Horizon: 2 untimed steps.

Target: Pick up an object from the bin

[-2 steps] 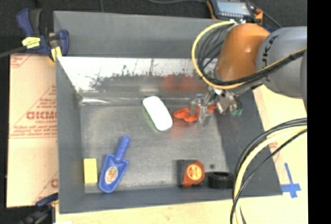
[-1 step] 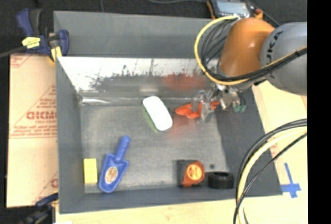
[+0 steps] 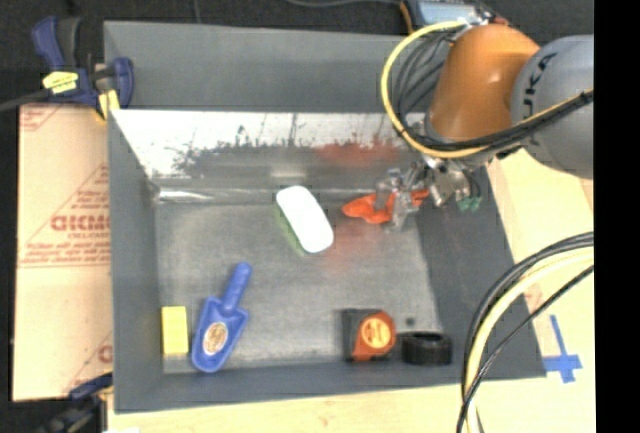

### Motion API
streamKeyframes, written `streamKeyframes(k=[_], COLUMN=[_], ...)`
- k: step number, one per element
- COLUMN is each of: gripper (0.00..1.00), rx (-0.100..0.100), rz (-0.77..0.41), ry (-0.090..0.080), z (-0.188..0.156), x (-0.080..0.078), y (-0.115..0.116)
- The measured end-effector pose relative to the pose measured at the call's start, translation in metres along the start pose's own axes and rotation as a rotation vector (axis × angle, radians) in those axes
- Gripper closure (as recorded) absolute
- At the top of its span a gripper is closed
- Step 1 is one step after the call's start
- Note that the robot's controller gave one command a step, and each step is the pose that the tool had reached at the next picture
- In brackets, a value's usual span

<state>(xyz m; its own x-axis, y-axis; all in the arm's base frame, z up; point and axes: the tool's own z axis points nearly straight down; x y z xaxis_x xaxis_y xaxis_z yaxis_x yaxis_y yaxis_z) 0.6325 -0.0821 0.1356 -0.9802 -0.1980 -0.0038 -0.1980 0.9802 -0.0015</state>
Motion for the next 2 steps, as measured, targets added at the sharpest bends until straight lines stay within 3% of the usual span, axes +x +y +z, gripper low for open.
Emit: streamKeyframes(k=[2], gripper=[1.00], rx=[0.001], rz=[0.000], ry=[-0.002], z=[-0.0217], x=[-0.0008], y=[-0.0009])
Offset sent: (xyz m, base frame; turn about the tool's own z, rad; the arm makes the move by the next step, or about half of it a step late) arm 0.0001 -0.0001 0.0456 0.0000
